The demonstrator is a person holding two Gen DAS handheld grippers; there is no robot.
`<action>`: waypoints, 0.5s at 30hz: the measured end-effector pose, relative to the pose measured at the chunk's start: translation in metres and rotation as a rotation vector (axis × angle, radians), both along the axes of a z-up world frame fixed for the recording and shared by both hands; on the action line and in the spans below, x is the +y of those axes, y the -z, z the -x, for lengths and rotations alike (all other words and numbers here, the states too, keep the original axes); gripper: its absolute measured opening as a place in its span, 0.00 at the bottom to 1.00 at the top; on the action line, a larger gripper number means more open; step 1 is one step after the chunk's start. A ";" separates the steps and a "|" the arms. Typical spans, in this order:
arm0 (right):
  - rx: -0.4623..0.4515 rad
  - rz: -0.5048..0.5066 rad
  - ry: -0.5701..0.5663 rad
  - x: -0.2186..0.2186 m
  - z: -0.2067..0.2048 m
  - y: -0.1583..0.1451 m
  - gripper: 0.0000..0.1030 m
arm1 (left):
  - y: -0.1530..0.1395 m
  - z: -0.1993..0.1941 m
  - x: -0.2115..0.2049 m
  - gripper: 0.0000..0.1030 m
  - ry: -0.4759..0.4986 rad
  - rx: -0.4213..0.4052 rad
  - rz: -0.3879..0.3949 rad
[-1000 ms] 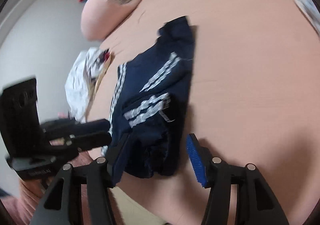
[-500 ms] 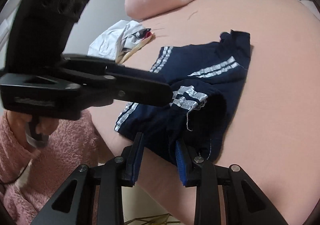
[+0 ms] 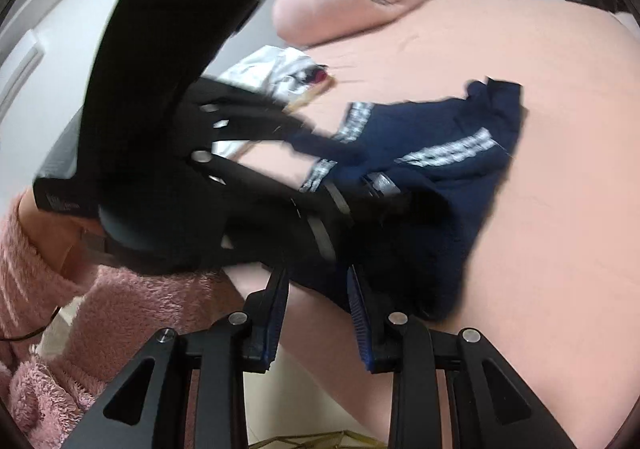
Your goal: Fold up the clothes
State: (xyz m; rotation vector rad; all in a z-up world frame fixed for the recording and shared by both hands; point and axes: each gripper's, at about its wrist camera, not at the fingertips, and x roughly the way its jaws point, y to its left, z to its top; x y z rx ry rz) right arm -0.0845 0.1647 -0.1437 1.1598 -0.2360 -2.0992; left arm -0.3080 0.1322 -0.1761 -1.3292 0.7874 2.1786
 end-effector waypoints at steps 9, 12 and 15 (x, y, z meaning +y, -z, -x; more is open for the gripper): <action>0.039 -0.185 0.213 0.013 0.003 -0.011 0.54 | -0.018 -0.009 -0.058 0.07 -0.162 0.011 -0.185; 0.102 -0.192 0.118 -0.015 0.005 -0.018 0.54 | -0.018 -0.008 -0.062 0.07 -0.180 0.023 -0.199; 0.128 -0.275 0.090 -0.030 0.009 -0.007 0.56 | -0.021 -0.003 -0.064 0.07 -0.192 0.047 -0.204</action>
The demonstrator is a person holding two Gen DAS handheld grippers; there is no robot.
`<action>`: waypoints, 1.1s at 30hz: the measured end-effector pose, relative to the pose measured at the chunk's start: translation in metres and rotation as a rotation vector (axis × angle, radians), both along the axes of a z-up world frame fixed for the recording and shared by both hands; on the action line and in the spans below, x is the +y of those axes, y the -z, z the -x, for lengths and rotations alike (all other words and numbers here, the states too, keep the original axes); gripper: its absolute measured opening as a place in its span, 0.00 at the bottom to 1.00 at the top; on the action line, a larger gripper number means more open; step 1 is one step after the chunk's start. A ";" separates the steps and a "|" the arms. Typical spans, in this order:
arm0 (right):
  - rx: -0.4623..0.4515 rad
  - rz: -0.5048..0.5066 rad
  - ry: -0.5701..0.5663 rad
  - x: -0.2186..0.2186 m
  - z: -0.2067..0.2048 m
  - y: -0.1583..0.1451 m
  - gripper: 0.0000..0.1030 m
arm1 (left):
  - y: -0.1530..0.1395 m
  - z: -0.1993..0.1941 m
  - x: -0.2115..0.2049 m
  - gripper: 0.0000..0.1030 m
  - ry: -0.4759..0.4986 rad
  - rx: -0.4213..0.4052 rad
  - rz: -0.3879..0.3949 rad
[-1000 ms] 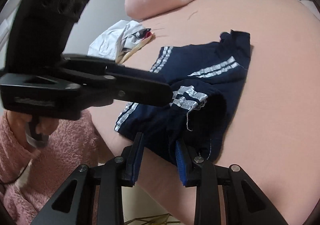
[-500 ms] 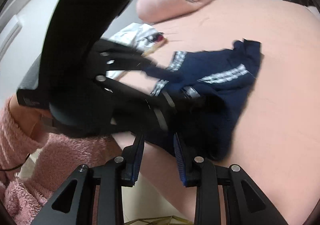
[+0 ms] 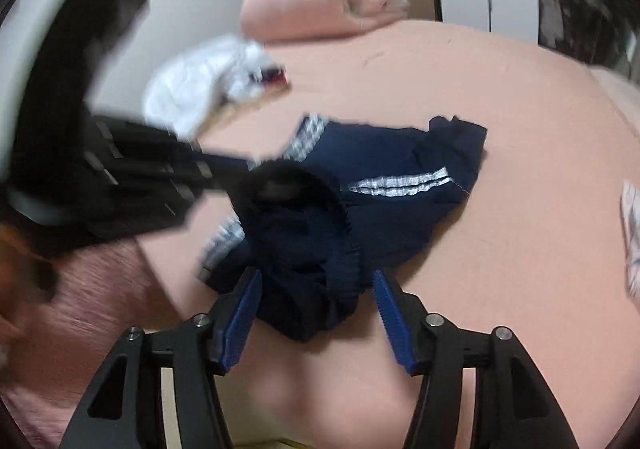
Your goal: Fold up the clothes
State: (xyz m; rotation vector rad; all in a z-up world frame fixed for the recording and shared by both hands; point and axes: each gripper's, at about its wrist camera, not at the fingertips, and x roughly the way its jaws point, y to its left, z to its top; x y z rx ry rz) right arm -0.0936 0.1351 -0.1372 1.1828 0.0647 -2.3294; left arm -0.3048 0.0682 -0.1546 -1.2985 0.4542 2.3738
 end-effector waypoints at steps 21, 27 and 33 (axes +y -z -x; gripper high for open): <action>-0.072 -0.052 0.244 0.039 -0.017 0.006 0.40 | 0.032 -0.028 -0.059 0.07 -0.010 -0.171 -0.038; -0.053 -0.053 0.221 0.044 -0.017 -0.008 0.46 | 0.007 -0.036 -0.045 0.14 0.078 -0.151 -0.168; -0.089 -0.119 0.055 0.012 -0.013 0.009 0.46 | 0.037 -0.035 -0.008 0.27 0.154 -0.172 -0.001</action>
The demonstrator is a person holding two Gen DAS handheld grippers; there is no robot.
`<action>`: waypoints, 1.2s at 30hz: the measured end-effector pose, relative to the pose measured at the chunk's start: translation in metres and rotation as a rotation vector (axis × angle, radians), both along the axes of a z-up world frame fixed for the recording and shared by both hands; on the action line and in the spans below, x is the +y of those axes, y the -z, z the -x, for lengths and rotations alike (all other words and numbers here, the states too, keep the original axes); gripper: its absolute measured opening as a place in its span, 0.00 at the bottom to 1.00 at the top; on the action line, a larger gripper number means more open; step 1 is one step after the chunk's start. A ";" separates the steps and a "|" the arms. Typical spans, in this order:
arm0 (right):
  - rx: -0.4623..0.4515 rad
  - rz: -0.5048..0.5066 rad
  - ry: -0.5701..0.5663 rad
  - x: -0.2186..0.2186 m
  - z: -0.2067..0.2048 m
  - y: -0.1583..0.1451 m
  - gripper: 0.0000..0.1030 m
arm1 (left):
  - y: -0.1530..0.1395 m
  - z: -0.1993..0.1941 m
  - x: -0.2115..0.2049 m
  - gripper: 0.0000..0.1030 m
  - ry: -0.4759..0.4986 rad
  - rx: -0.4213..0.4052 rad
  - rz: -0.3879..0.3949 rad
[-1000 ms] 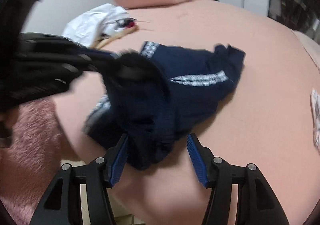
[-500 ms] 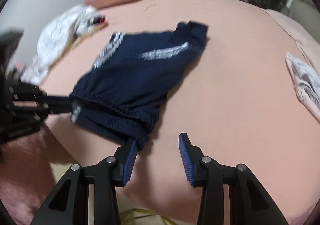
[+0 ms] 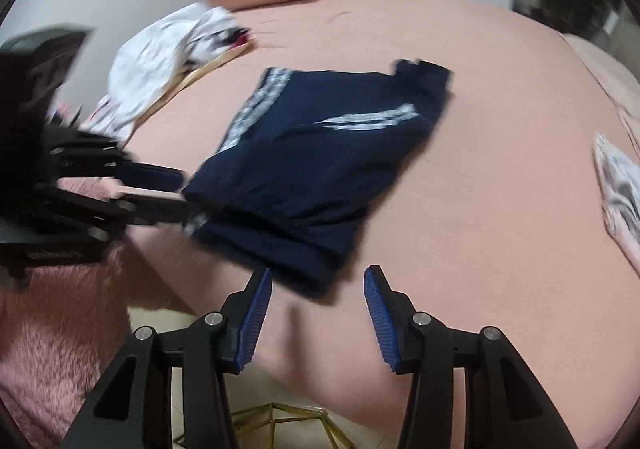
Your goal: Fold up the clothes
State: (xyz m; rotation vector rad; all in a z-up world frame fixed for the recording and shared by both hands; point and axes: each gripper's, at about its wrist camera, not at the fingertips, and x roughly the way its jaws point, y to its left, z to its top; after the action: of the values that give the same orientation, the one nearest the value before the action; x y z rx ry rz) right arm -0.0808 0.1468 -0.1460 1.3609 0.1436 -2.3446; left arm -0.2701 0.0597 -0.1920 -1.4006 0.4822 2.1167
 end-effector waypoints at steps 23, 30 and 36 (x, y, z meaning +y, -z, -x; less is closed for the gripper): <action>0.010 0.056 0.132 0.010 0.042 0.029 0.47 | 0.026 0.005 -0.016 0.05 -0.090 -0.011 0.018; -0.043 0.132 0.074 0.020 0.014 -0.009 0.47 | 0.024 0.011 -0.024 0.06 -0.118 -0.007 -0.007; -0.038 0.108 0.142 0.021 0.045 0.002 0.57 | 0.025 0.013 -0.019 0.06 -0.106 0.002 0.005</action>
State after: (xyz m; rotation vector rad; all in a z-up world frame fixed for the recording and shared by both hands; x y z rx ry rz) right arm -0.1256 0.1675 -0.1484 1.4025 -0.0932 -2.4013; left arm -0.2826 0.0405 -0.2171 -1.4563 0.4220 2.2019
